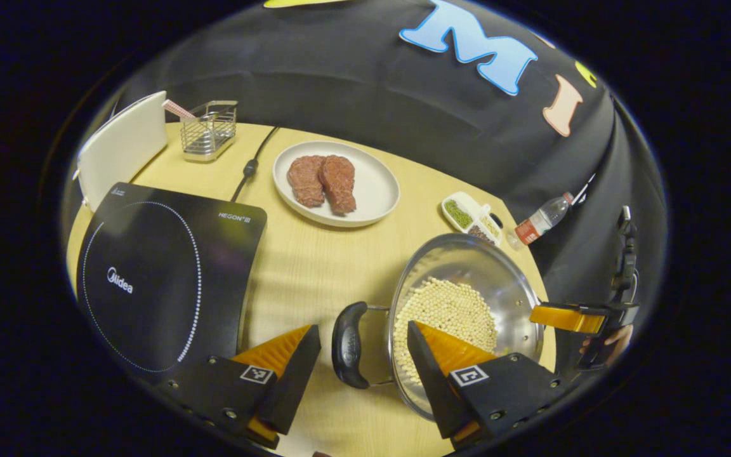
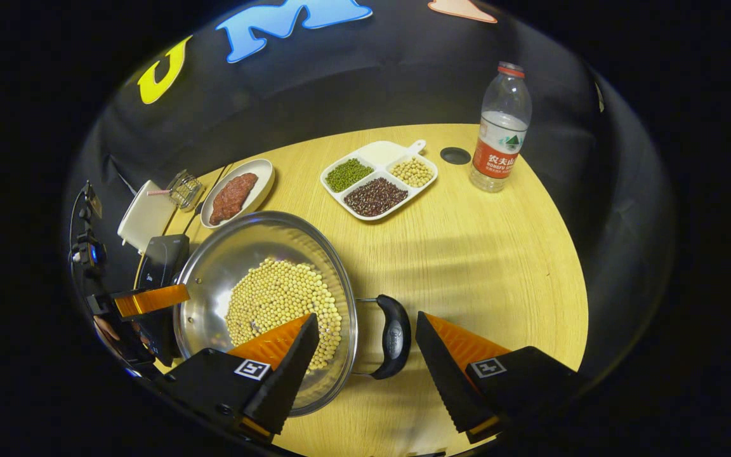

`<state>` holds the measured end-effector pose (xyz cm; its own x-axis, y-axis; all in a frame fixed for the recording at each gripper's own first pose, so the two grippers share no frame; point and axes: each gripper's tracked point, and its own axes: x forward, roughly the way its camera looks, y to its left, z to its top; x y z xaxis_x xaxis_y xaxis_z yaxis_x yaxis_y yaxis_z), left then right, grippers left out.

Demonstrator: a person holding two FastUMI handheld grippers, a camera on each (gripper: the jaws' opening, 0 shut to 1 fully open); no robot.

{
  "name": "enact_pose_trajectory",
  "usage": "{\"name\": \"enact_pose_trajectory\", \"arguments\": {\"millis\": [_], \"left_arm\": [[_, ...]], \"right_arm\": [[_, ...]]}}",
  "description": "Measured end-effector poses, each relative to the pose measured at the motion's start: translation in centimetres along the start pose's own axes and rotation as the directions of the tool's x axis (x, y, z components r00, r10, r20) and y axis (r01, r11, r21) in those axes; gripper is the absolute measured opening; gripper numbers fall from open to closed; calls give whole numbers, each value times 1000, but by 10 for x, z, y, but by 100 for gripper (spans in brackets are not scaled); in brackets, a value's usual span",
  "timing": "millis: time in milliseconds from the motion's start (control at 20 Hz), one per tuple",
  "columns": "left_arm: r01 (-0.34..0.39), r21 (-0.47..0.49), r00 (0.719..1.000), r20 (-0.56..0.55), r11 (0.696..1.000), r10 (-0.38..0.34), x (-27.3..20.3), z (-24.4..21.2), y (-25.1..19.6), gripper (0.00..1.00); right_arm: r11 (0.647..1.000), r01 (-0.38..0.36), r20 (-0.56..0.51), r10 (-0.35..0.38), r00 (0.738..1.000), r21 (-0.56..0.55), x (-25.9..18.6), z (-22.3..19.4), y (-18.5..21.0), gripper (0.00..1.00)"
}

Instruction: First push the handle of the pot to place it horizontally, then grasp the pot with both hands and set it on the induction cooktop.

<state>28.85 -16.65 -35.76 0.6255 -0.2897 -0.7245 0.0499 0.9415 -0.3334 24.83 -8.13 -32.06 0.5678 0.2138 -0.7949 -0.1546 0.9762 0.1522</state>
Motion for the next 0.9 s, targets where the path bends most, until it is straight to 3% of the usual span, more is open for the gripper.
{"name": "enact_pose_trajectory", "arguments": {"millis": [400,550,600,650,700,900], "left_arm": [[3,10,998,-59,1000,-2,27,-10,-4,85],[0,13,996,-89,1000,1,31,-16,-5,85],[-42,26,995,-89,999,44,32,-16,3,84],[-28,12,995,-96,1000,29,37,-18,2,66],[-29,6,994,-106,1000,30,36,-20,1,59],[-21,-11,994,-110,1000,20,35,-20,0,59]], "right_arm": [[998,-18,-45,21,999,63,28,-12,-3,96],[996,-36,-45,40,998,82,32,-14,-2,83],[996,-26,-42,30,999,81,33,-14,-5,72],[996,-23,-42,27,999,82,38,-16,-7,60],[995,-32,-45,36,998,94,35,-15,-7,59],[993,-35,-47,40,998,109,36,-17,-6,59]]}}
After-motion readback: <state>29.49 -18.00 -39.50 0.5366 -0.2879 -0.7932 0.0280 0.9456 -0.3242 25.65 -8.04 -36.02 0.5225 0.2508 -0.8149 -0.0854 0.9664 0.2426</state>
